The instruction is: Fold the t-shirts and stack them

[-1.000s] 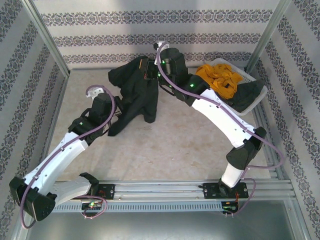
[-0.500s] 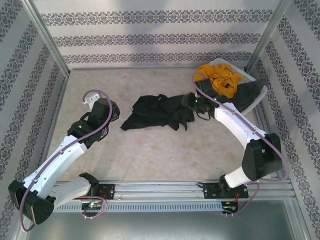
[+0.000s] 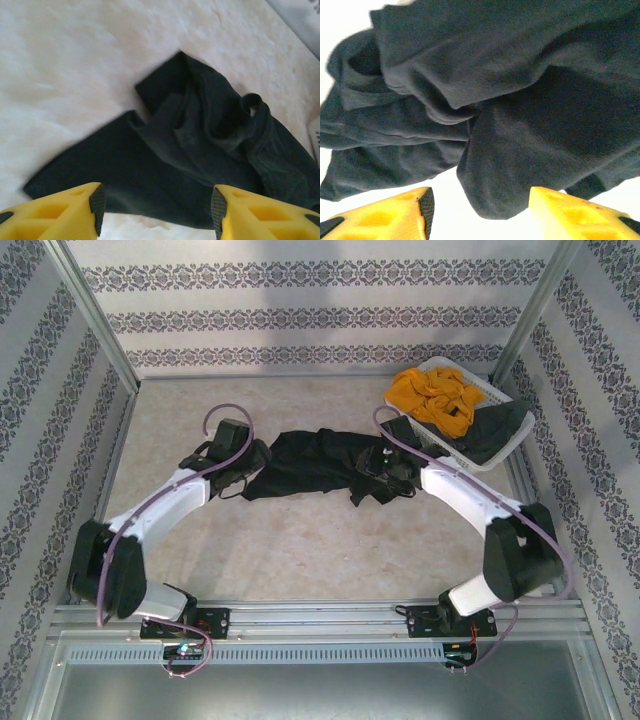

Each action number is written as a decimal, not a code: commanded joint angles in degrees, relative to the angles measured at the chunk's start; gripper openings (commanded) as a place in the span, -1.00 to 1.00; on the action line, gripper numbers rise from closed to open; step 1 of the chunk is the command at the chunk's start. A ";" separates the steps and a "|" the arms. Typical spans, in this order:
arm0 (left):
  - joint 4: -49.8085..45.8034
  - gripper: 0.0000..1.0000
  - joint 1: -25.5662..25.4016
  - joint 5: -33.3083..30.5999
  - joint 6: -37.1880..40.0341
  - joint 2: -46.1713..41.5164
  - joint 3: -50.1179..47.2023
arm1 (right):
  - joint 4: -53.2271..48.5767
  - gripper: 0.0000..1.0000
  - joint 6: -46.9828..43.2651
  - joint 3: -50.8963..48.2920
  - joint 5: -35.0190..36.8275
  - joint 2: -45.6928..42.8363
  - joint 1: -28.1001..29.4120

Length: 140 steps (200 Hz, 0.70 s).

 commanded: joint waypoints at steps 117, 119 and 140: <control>21.44 0.02 -10.15 11.05 -28.20 33.84 20.59 | 1.87 0.02 8.26 -7.33 0.92 -7.52 -11.40; 21.38 0.01 -10.14 11.08 -28.09 34.09 20.81 | 1.75 0.02 8.22 -7.35 0.94 -7.70 -11.47; 20.85 -0.07 -10.15 11.20 -28.15 36.05 22.29 | 0.95 0.02 7.94 -7.93 0.46 -9.37 -12.17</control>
